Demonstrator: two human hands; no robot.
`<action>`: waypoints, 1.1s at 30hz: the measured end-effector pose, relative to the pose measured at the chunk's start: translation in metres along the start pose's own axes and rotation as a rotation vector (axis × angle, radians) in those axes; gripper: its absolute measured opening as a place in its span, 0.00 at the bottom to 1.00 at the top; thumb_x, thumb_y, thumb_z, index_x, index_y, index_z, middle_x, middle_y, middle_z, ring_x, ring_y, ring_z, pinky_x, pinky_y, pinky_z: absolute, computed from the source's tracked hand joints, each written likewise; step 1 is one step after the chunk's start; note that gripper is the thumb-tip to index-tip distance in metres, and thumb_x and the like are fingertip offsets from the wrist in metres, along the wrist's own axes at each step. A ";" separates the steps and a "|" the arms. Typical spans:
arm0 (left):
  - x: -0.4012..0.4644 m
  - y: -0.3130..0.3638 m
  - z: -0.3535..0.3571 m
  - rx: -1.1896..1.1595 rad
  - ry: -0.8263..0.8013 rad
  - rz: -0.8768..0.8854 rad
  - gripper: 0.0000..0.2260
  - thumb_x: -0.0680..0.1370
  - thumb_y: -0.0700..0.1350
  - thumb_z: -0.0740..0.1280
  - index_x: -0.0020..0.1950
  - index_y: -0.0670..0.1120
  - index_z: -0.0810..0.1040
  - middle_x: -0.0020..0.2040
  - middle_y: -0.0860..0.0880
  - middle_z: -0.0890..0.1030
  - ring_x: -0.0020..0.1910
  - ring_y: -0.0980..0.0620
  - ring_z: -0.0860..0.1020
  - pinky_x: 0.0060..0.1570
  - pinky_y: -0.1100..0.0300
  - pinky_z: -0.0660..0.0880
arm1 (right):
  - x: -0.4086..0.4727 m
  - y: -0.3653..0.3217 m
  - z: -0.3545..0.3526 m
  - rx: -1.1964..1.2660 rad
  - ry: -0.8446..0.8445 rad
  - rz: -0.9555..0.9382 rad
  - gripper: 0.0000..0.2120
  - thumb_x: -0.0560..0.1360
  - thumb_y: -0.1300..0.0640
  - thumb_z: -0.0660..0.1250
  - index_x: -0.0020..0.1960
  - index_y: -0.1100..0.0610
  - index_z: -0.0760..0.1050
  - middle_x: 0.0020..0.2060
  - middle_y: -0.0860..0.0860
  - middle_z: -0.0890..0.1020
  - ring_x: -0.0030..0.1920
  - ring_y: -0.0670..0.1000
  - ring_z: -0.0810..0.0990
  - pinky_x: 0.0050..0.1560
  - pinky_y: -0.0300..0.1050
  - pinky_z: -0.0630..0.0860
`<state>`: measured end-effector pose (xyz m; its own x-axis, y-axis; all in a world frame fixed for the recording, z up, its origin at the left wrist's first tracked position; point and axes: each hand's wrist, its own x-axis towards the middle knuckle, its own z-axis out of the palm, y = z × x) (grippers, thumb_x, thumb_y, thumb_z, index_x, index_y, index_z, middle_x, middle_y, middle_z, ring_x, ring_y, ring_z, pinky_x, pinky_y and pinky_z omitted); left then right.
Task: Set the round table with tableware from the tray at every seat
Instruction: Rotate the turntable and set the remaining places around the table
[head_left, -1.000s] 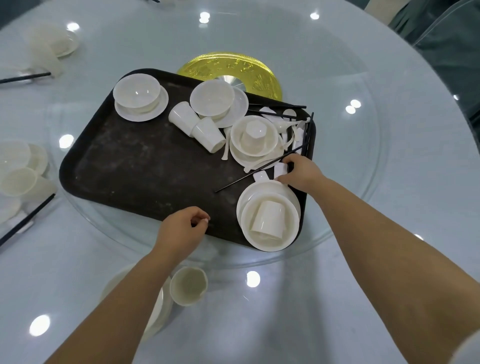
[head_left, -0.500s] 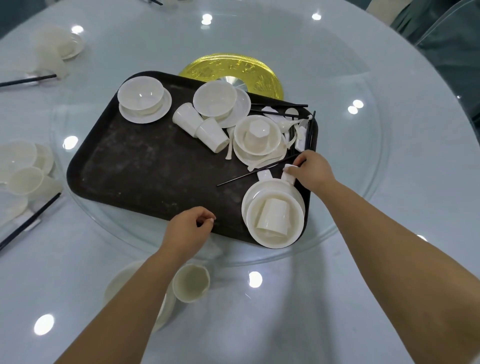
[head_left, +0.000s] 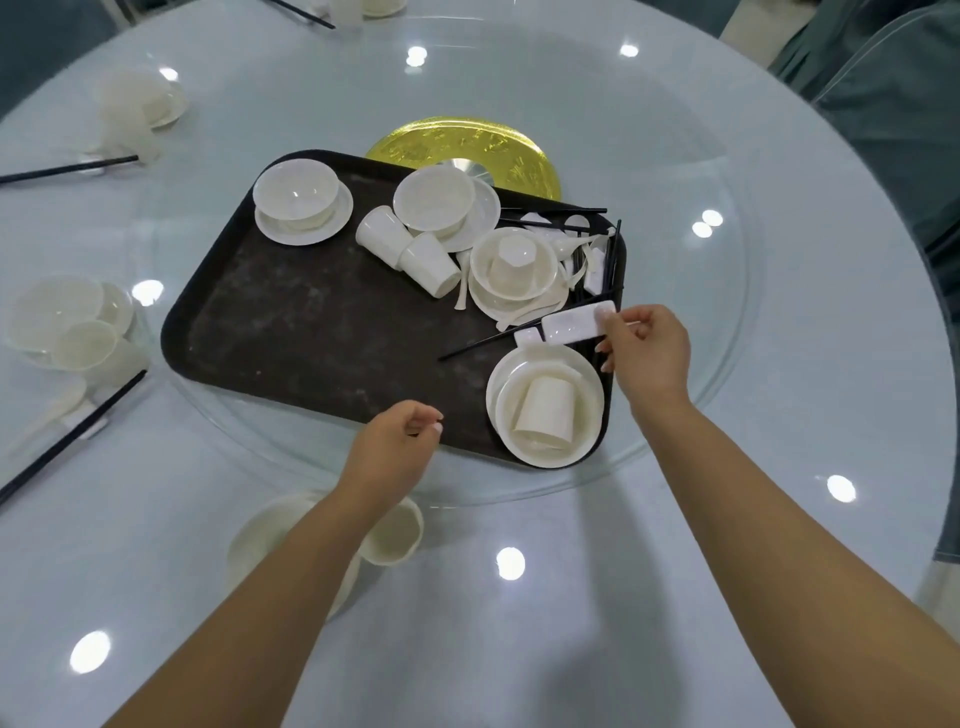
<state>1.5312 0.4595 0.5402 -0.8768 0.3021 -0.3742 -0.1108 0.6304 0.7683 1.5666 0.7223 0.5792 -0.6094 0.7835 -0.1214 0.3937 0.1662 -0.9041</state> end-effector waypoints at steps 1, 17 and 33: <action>-0.006 0.003 0.000 -0.066 0.016 -0.001 0.04 0.78 0.45 0.67 0.50 0.54 0.79 0.45 0.60 0.81 0.47 0.62 0.78 0.44 0.69 0.70 | -0.011 0.000 0.001 0.018 -0.030 0.013 0.10 0.75 0.49 0.70 0.42 0.52 0.72 0.27 0.47 0.80 0.22 0.44 0.74 0.28 0.37 0.73; -0.144 -0.063 -0.011 -0.304 -0.173 -0.257 0.02 0.75 0.41 0.72 0.42 0.46 0.84 0.38 0.48 0.86 0.40 0.49 0.85 0.44 0.60 0.81 | -0.218 0.072 0.010 0.014 -0.541 0.349 0.11 0.75 0.54 0.72 0.44 0.61 0.73 0.30 0.55 0.83 0.27 0.52 0.81 0.25 0.40 0.73; -0.166 -0.100 0.014 -0.383 -0.089 -0.403 0.15 0.75 0.33 0.65 0.53 0.52 0.79 0.40 0.50 0.83 0.37 0.54 0.81 0.42 0.63 0.78 | -0.241 0.105 0.051 -0.136 -0.640 0.444 0.05 0.79 0.61 0.65 0.46 0.58 0.70 0.38 0.60 0.84 0.31 0.55 0.80 0.29 0.43 0.76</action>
<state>1.6942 0.3569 0.5182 -0.6889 0.1613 -0.7067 -0.6050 0.4089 0.6831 1.7195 0.5207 0.4930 -0.6367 0.3040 -0.7086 0.7485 0.0226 -0.6628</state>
